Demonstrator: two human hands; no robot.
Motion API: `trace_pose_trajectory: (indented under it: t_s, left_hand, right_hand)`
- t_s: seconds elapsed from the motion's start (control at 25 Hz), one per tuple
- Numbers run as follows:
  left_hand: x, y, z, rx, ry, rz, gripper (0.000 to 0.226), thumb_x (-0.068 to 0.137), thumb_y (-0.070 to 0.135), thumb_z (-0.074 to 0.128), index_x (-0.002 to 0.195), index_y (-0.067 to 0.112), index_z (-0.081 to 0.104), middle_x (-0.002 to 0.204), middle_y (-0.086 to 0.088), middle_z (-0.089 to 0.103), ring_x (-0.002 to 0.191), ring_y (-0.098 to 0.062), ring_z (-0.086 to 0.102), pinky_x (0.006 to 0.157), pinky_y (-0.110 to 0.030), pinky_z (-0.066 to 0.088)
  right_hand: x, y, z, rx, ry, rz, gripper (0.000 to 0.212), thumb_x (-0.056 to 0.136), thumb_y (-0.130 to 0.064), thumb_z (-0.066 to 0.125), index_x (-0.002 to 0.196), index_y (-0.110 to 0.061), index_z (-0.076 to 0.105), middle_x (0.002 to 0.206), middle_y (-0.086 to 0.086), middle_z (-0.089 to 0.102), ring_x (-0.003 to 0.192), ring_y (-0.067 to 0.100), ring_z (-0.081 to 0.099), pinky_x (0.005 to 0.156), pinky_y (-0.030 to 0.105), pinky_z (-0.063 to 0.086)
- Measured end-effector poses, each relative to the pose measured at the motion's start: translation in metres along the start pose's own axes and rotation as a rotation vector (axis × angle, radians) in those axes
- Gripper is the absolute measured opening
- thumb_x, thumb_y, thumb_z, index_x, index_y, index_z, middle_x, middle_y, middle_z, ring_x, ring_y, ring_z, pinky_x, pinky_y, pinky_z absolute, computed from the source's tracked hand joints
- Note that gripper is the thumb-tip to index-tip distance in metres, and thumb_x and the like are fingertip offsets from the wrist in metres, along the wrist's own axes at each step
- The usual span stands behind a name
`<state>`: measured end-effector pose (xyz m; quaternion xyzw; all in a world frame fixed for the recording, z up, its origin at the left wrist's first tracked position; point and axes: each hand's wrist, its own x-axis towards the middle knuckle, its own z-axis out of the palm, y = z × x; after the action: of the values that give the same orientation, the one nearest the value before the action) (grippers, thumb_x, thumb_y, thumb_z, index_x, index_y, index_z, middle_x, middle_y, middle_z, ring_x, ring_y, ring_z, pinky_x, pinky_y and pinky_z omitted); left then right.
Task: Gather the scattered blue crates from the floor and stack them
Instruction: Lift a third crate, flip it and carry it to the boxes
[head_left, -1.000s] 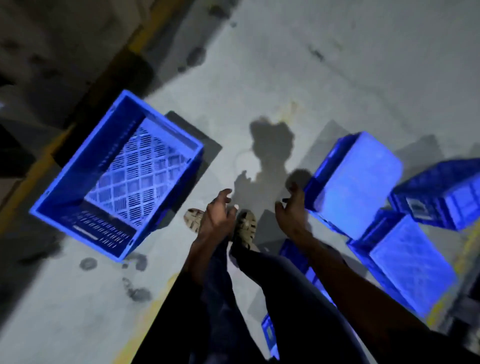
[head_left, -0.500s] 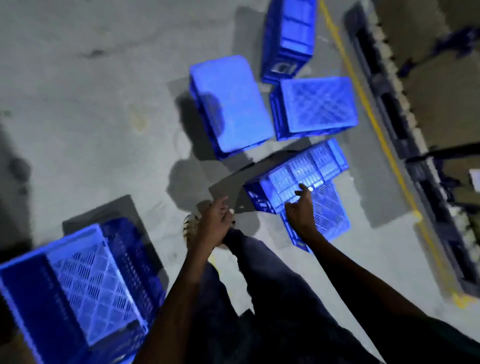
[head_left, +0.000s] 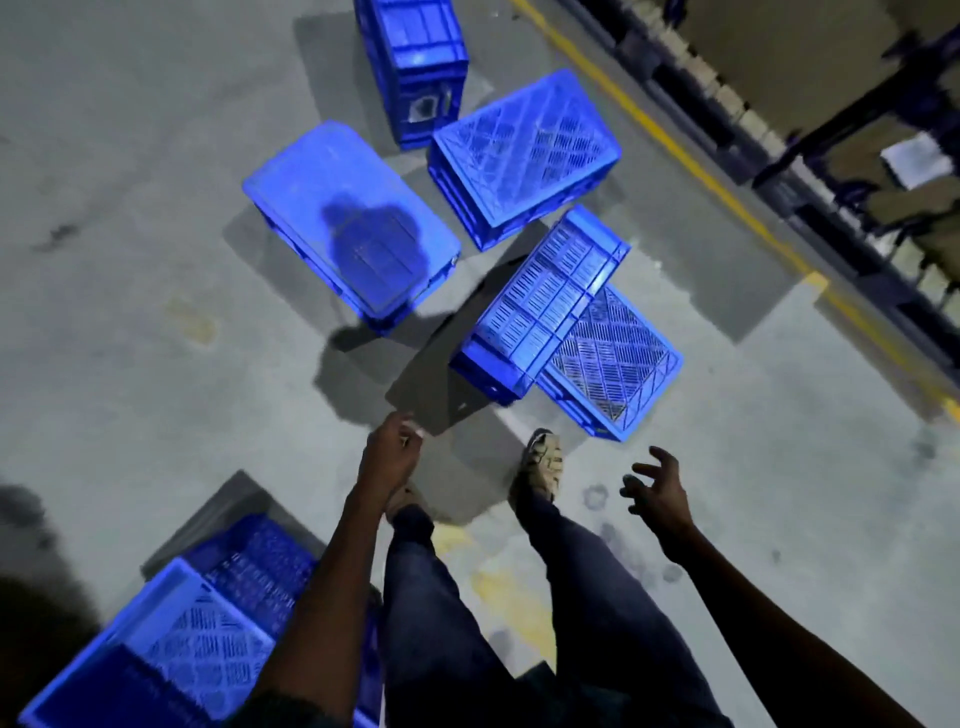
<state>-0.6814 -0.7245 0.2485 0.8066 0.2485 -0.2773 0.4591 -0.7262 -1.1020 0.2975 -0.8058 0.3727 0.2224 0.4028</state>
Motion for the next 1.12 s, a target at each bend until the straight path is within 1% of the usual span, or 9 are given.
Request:
trace_pose_trajectory:
  t_s: [0.12,0.32,0.52,0.64,0.72,0.8,0.92,1.0,1.12]
  left_hand:
    - [0.037,0.004,0.048,0.084,-0.047,-0.094,0.038,0.091,0.014,0.063,0.128,0.004,0.058,0.113,-0.022,0.070,0.109,-0.036,0.064,0.092,-0.040,0.051]
    - [0.084,0.042,0.156,0.134,-0.048,-0.162,0.053,0.090,0.022,0.066,0.136,0.001,0.050,0.123,-0.026,0.063,0.117,-0.039,0.059,0.097,-0.043,0.048]
    - [0.141,0.067,0.249,0.234,0.082,-0.106,0.077,0.085,0.032,0.070,0.149,0.010,0.034,0.147,-0.018,0.040,0.137,-0.037,0.037,0.102,-0.051,0.041]
    - [0.179,0.062,0.295,0.409,0.193,-0.075,0.091,0.079,0.041,0.074,0.152,0.014,0.026,0.162,-0.015,0.013,0.148,-0.037,0.013,0.106,-0.056,0.035]
    - [0.198,0.059,0.312,0.540,0.247,-0.015,0.103,0.073,0.050,0.074,0.154,0.015,0.021,0.165,-0.015,-0.001,0.151,-0.040,0.003,0.109,-0.060,0.030]
    - [0.218,0.054,0.326,0.656,0.202,0.027,0.114,0.071,0.057,0.073,0.157,0.018,0.011,0.165,-0.015,-0.010,0.151,-0.042,-0.006,0.112,-0.063,0.023]
    - [0.239,0.047,0.333,0.788,0.129,0.012,0.116,0.073,0.056,0.074,0.158,0.019,0.004,0.166,-0.013,-0.011,0.151,-0.042,-0.008,0.114,-0.066,0.018]
    - [0.251,0.047,0.330,0.828,0.112,-0.026,0.112,0.074,0.050,0.076,0.157,0.018,0.008,0.166,-0.015,-0.010,0.151,-0.042,-0.004,0.115,-0.066,0.021]
    - [0.257,0.053,0.333,0.875,0.064,-0.068,0.115,0.074,0.046,0.078,0.157,0.014,0.005,0.164,-0.019,-0.012,0.151,-0.043,0.000,0.113,-0.067,0.022]
  right_hand:
    - [0.030,0.019,-0.005,-0.014,-0.061,0.035,0.057,0.091,-0.012,0.061,0.140,-0.022,0.033,0.125,0.010,0.057,0.085,0.038,0.068,0.068,0.044,0.053]
    - [0.114,0.040,-0.005,-0.077,-0.131,0.036,0.056,0.090,-0.014,0.060,0.139,-0.021,0.034,0.123,0.010,0.060,0.096,0.037,0.067,0.086,0.050,0.054]
    - [0.219,0.050,0.014,-0.163,-0.197,-0.003,0.057,0.090,-0.010,0.060,0.141,-0.013,0.034,0.122,0.011,0.061,0.088,0.028,0.059,0.080,0.033,0.044]
    - [0.281,0.061,0.041,-0.125,-0.181,-0.003,0.057,0.091,-0.009,0.060,0.142,-0.010,0.034,0.118,0.010,0.060,0.091,0.023,0.054,0.074,0.025,0.038]
    - [0.310,0.064,0.060,-0.045,-0.181,0.015,0.052,0.092,-0.009,0.059,0.139,-0.011,0.037,0.115,0.009,0.060,0.093,0.028,0.060,0.071,0.032,0.043]
    - [0.335,0.066,0.086,0.073,-0.210,0.060,0.044,0.093,-0.010,0.059,0.133,-0.013,0.044,0.110,0.012,0.063,0.090,0.035,0.064,0.072,0.044,0.050]
    - [0.358,0.046,0.120,0.268,-0.257,0.168,0.036,0.096,-0.006,0.057,0.130,-0.005,0.050,0.101,0.014,0.060,0.079,0.027,0.060,0.066,0.036,0.049]
    - [0.367,0.026,0.137,0.364,-0.255,0.206,0.034,0.097,-0.012,0.056,0.131,-0.009,0.050,0.097,0.009,0.062,0.075,0.021,0.060,0.059,0.033,0.048]
    - [0.381,-0.001,0.155,0.432,-0.249,0.183,0.037,0.098,-0.024,0.056,0.133,-0.018,0.044,0.096,-0.004,0.059,0.078,0.018,0.062,0.062,0.034,0.051]
